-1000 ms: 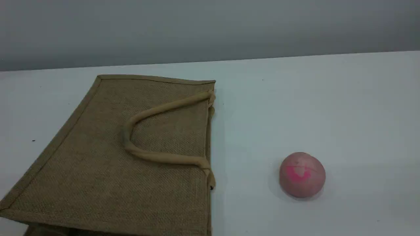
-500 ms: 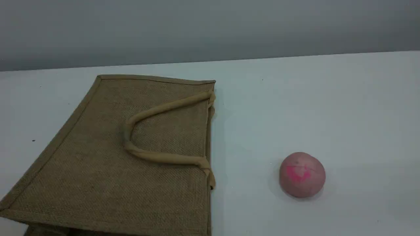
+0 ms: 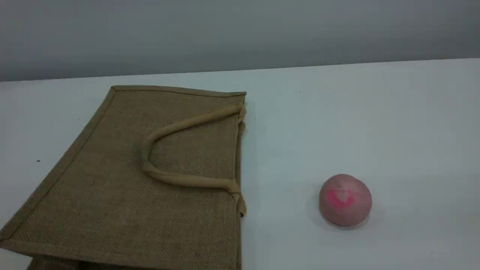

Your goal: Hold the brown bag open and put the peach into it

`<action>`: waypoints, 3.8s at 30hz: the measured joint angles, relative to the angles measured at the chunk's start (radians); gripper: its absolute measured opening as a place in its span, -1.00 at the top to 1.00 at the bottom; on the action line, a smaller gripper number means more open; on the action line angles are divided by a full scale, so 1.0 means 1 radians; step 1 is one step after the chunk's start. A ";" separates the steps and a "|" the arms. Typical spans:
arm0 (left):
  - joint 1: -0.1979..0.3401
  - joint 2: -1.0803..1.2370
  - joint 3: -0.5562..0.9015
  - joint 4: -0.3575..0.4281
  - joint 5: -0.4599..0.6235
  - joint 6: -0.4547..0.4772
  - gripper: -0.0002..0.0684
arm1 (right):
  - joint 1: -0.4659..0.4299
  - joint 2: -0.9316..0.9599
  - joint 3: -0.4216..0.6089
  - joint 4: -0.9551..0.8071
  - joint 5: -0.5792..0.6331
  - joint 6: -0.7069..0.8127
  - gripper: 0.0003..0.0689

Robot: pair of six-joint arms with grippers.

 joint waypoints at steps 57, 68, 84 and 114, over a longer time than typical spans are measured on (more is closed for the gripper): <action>-0.244 1.802 -0.530 -0.058 -0.458 -0.158 -0.35 | 0.008 1.102 -0.527 0.080 -0.242 0.009 -0.67; -0.261 1.949 -0.572 -0.057 -0.487 -0.211 -0.35 | 0.008 1.102 -0.527 0.078 -0.240 0.009 -0.67; -0.261 1.999 -0.572 -0.075 -0.546 -0.216 -0.31 | 0.008 1.102 -0.527 0.078 -0.241 0.009 -0.67; -0.270 2.057 -0.572 -0.117 -0.609 -0.208 0.44 | 0.008 1.102 -0.527 0.078 -0.230 0.009 -0.67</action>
